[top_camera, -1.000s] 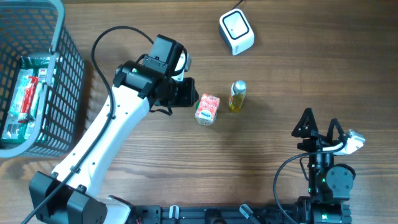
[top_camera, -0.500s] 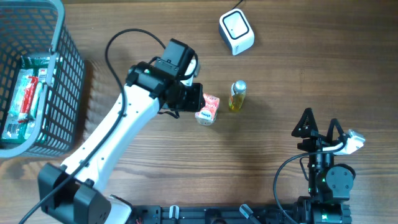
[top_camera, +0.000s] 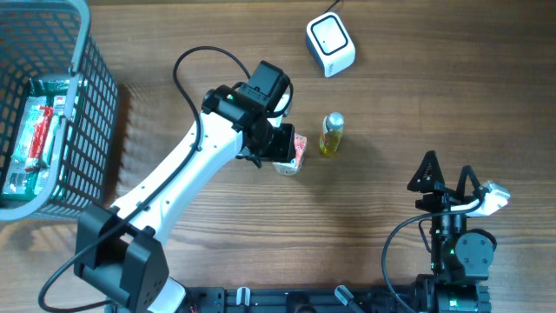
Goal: Scan the item barcode
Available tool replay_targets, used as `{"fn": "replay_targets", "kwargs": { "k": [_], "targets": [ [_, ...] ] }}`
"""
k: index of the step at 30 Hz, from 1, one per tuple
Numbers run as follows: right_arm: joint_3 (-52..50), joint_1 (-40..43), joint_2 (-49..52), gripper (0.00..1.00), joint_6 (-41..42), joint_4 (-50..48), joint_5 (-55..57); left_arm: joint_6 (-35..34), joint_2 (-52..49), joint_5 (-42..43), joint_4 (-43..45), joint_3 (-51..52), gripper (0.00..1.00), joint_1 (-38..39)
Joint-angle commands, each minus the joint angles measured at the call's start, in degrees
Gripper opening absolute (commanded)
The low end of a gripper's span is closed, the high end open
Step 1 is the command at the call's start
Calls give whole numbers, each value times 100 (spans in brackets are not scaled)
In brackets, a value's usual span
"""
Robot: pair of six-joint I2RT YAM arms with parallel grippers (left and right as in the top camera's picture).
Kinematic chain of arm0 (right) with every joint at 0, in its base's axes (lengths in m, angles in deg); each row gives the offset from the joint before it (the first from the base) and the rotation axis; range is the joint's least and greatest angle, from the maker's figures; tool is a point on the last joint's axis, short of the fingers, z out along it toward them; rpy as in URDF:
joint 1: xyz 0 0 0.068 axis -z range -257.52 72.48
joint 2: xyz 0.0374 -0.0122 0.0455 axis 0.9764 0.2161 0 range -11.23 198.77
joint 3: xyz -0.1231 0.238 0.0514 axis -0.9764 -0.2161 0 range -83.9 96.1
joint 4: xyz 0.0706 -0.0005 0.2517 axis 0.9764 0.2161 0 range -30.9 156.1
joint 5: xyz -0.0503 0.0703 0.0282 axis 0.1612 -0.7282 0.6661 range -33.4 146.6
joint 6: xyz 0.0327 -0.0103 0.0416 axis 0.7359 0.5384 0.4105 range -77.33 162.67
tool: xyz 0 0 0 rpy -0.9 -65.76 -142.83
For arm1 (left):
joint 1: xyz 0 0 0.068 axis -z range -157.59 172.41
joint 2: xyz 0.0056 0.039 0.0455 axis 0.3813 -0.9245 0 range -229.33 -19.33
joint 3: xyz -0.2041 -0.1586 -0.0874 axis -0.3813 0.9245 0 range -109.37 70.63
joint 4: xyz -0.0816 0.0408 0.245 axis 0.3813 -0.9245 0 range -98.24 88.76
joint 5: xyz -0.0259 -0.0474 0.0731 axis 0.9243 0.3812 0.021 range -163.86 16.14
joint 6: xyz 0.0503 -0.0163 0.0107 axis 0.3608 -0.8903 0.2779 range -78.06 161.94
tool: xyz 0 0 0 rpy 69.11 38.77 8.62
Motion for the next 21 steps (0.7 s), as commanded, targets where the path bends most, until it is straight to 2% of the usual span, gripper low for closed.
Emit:
{"fn": "replay_targets", "kwargs": {
  "k": [1, 4, 7, 15, 21],
  "targets": [
    [-2, 24, -15, 100, -20, -20, -55, 59, -120, -221, 9, -11, 57, 81],
    [-2, 24, -15, 100, -17, -20, -55, 59, -186, -518, 11, -11, 67, 192],
    [-2, 24, -15, 99, -20, -20, -55, 59, -282, -802, 20, -11, 70, 350],
    [-2, 24, -15, 100, -20, -20, -52, 57, -367, -1633, 164, -11, 70, 743],
    [-2, 24, -15, 100, -20, -20, -52, 55, -376, -1655, 291, -11, 69, 765]
  ]
}}
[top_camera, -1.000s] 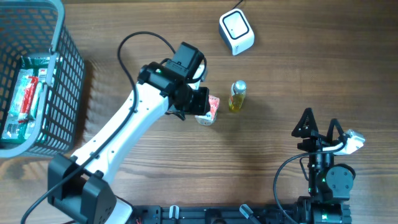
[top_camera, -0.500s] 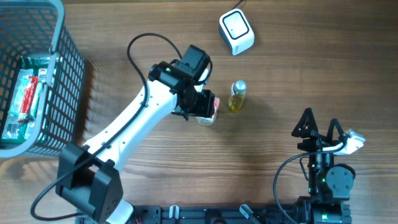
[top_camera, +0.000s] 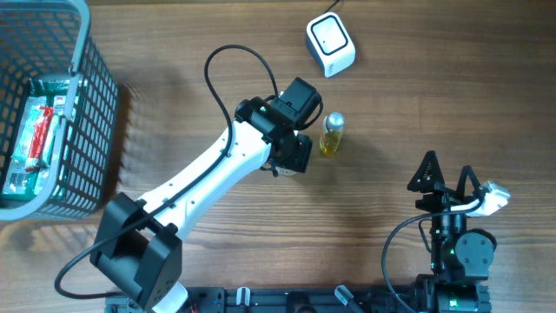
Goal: Scan the item barcode
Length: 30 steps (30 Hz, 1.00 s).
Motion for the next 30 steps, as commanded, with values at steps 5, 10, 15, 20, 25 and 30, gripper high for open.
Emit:
{"fn": "replay_targets", "kwargs": {
  "k": [5, 10, 15, 20, 25, 30],
  "targets": [
    [-2, 22, -15, 100, -20, -20, -55, 46, -76, -205, 61, -9, 67, 9],
    [-2, 22, -15, 100, -22, -20, -55, 42, -76, -199, 61, -9, 65, 9],
    [-2, 22, -15, 100, -20, -20, -55, 26, -76, -201, 70, -9, 65, 9],
    [-2, 22, -15, 100, -22, -20, -55, 26, -76, -136, 127, -9, 63, 11],
    [-2, 22, -15, 100, -20, -20, -55, 26, -76, -109, 192, 35, 62, 9],
    [-2, 22, -15, 100, -20, -20, -52, 26, -85, -94, 260, 160, 60, 11]
  ]
}}
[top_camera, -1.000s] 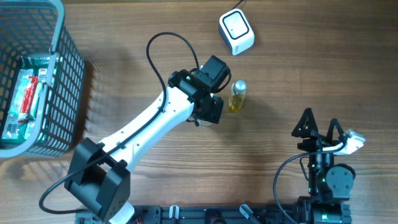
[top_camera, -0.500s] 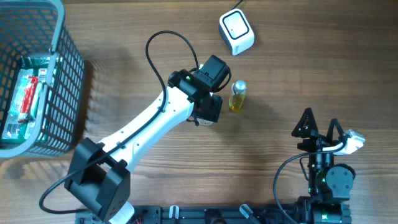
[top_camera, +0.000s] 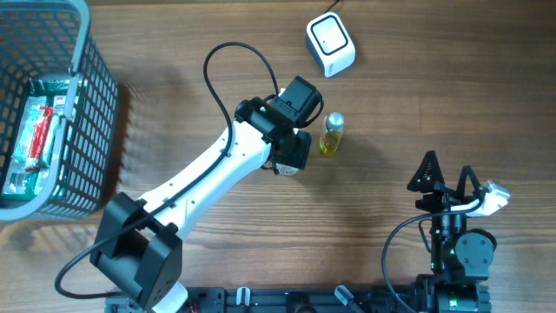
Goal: Scan the item barcode
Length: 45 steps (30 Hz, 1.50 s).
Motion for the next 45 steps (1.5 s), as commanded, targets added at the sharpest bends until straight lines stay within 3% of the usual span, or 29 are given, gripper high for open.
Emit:
{"fn": "replay_targets", "kwargs": {
  "k": [1, 5, 17, 21, 32, 45],
  "targets": [
    [-2, 22, -15, 100, -20, -20, -52, 26, -85, 9, 39, 138, 58, 11],
    [-2, 22, -15, 100, -22, -20, -55, 26, -85, 9, 96, 166, 51, 11],
    [-2, 22, -15, 100, -20, -20, -55, 26, -144, 11, 334, 332, 54, 11],
    [-2, 22, -15, 100, -20, -20, -55, 28, -144, 9, 334, 332, 44, 11],
    [-2, 22, -15, 100, -20, -20, -55, 28, -136, 7, 328, 330, 33, 9],
    [-2, 22, -15, 100, -22, -20, -55, 28, -72, 9, 330, 330, 32, 9]
  ]
}}
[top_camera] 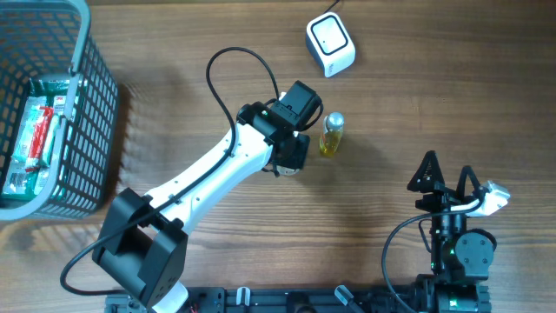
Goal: Scan the item barcode
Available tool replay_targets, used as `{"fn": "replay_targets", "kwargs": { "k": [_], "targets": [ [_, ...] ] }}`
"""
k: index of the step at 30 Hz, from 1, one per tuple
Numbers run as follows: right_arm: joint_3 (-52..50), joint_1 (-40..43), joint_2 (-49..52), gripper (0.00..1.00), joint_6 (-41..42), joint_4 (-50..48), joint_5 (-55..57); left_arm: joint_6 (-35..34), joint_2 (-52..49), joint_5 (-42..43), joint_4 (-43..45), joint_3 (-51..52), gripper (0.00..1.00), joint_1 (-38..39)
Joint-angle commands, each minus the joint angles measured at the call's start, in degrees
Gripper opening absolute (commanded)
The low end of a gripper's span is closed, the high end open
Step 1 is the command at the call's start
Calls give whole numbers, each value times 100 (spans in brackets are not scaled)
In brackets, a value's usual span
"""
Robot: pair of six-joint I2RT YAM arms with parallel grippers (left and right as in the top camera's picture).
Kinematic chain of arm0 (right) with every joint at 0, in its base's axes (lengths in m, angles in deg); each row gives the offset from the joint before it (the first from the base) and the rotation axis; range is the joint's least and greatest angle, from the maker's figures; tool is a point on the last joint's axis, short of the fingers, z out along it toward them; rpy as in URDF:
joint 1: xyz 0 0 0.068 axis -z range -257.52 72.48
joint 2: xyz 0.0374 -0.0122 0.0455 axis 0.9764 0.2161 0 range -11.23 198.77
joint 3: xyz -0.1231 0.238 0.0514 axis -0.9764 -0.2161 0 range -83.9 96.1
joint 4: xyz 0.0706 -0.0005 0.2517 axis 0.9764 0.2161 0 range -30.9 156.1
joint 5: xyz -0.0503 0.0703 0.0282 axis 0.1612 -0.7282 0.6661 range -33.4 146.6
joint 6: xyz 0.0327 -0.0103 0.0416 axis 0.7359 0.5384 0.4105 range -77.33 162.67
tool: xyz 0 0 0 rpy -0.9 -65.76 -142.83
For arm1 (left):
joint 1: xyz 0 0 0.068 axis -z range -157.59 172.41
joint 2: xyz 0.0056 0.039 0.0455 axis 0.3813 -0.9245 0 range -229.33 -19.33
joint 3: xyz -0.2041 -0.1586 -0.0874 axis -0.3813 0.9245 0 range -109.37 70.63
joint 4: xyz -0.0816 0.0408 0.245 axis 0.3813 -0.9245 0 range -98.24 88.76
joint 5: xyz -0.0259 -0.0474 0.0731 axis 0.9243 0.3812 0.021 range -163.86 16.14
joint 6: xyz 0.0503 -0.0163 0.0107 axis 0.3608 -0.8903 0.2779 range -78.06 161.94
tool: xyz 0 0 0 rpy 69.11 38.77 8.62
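My left gripper (292, 156) points down at the table's middle, just left of a small bottle of yellow liquid (330, 135) lying there. The wrist hides the fingers, so their state does not show. A sliver of a white item (282, 170) peeks out under the wrist's lower edge. The white barcode scanner (330, 45) sits at the back, beyond the bottle. My right gripper (446, 176) rests at the front right, fingers spread, nothing between them.
A grey mesh basket (95, 96) stands at the far left with red, white and green packets (39, 130) inside. The left arm's black cable (228, 56) loops above its forearm. The scanner's cord runs off the back edge.
Hardly anything differs. My left wrist sits a hair further right over the same spot beside the bottle. The right arm, bottle and scanner are unmoved.
At first my left gripper was left of the bottle with a small red-and-white item showing at its tip. Then the arm stood further right, its wrist covering that item. It has stayed there at both later moments. The right arm has not moved.
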Motion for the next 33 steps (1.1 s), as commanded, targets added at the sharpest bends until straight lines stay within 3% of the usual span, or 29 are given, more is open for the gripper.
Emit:
{"fn": "replay_targets", "kwargs": {
  "k": [1, 15, 19, 33],
  "targets": [
    [-2, 24, -15, 100, -22, -20, -55, 28, 4, 9, 4, 68, 34, 9],
    [-2, 24, -15, 100, -20, -20, -55, 28, 17, 11, 9, -15, 72, 9],
    [-2, 24, -15, 100, -22, -20, -55, 28, 15, 11, 9, -17, 71, 9],
    [-2, 24, -15, 100, -17, -20, -55, 28, 7, 11, -17, 26, 43, 9]
  ]
}}
